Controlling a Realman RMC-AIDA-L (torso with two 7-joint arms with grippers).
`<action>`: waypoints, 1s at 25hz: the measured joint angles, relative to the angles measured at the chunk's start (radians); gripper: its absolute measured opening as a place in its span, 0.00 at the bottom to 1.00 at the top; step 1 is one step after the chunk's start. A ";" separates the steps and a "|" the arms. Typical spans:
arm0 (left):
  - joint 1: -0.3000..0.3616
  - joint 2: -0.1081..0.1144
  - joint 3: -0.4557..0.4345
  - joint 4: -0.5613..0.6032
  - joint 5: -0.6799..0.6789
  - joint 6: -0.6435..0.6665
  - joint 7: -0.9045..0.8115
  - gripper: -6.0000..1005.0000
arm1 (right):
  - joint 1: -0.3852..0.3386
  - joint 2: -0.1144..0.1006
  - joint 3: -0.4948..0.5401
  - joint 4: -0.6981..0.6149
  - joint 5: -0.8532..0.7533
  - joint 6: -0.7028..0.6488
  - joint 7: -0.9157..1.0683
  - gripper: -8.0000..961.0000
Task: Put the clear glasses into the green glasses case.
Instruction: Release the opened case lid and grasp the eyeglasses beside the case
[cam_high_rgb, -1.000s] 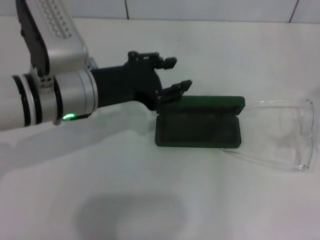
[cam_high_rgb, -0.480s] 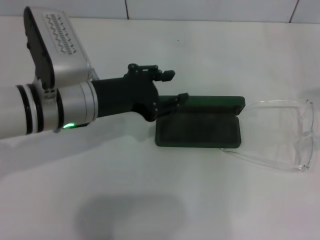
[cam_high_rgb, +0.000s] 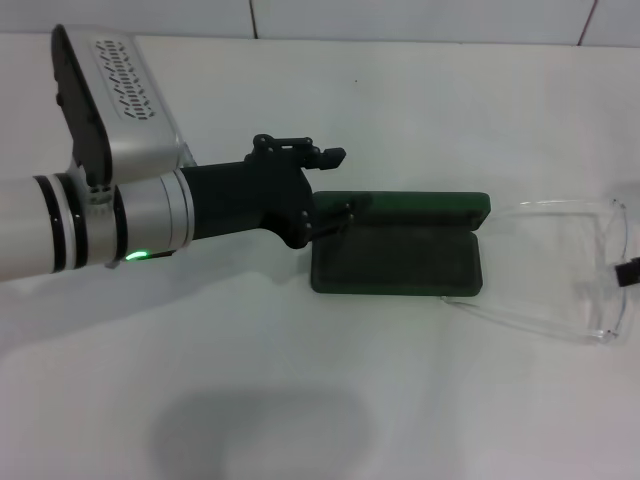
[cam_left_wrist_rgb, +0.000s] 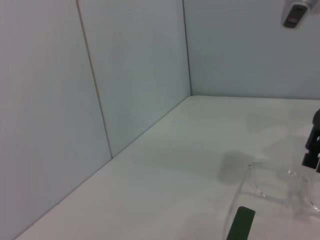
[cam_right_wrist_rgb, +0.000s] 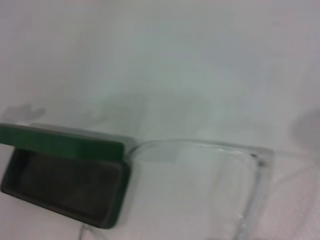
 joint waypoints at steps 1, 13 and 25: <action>0.000 0.000 -0.002 -0.001 0.000 0.000 0.000 0.55 | 0.000 0.000 -0.006 0.003 0.015 0.004 0.000 0.89; -0.010 0.001 -0.011 -0.010 0.006 0.000 0.012 0.55 | 0.016 0.000 -0.022 0.072 0.023 0.087 0.001 0.88; -0.015 0.002 -0.022 -0.021 0.007 -0.004 0.036 0.55 | 0.054 -0.003 -0.036 0.148 0.016 0.113 0.010 0.86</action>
